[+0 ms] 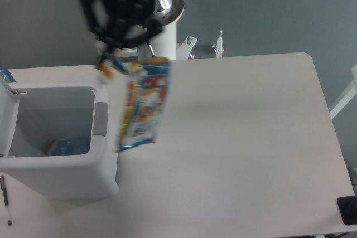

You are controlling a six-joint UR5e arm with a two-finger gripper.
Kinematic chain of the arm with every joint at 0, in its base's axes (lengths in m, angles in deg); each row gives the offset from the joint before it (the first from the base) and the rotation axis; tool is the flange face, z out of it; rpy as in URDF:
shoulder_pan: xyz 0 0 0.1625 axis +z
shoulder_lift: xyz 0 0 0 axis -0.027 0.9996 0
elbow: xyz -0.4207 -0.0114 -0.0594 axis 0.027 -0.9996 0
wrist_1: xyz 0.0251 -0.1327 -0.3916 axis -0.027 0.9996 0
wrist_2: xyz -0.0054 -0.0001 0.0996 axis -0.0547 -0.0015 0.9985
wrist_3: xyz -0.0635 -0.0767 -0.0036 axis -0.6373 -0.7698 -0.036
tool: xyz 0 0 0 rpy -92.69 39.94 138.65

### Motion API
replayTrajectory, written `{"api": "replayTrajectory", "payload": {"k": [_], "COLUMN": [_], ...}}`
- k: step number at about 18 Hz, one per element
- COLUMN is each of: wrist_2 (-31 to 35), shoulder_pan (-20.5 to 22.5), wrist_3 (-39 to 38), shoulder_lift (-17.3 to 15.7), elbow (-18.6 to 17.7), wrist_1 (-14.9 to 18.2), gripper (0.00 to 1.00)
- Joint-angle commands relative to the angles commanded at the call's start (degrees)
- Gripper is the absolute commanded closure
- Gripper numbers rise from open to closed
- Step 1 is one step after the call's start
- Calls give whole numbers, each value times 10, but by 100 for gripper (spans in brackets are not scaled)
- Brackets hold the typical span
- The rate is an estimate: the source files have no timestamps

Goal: Place the trash in the trash can
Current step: 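Lift the wrapper and carry it over the trash bin, then lower the wrapper into the bin and open the gripper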

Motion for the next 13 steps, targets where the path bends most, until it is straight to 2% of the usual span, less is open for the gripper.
{"api": "replayTrajectory", "payload": {"k": [6,8,13], "wrist_2": [1,4,6], "shoulder_pan": [-66,-72,-73], "wrist_3": [-2,-1,1], "shoulder_lift": [4,7,44], "elbow": [-22,-32,-35], "wrist_1": [1,-3,-4], "gripper": [100,100,100]}}
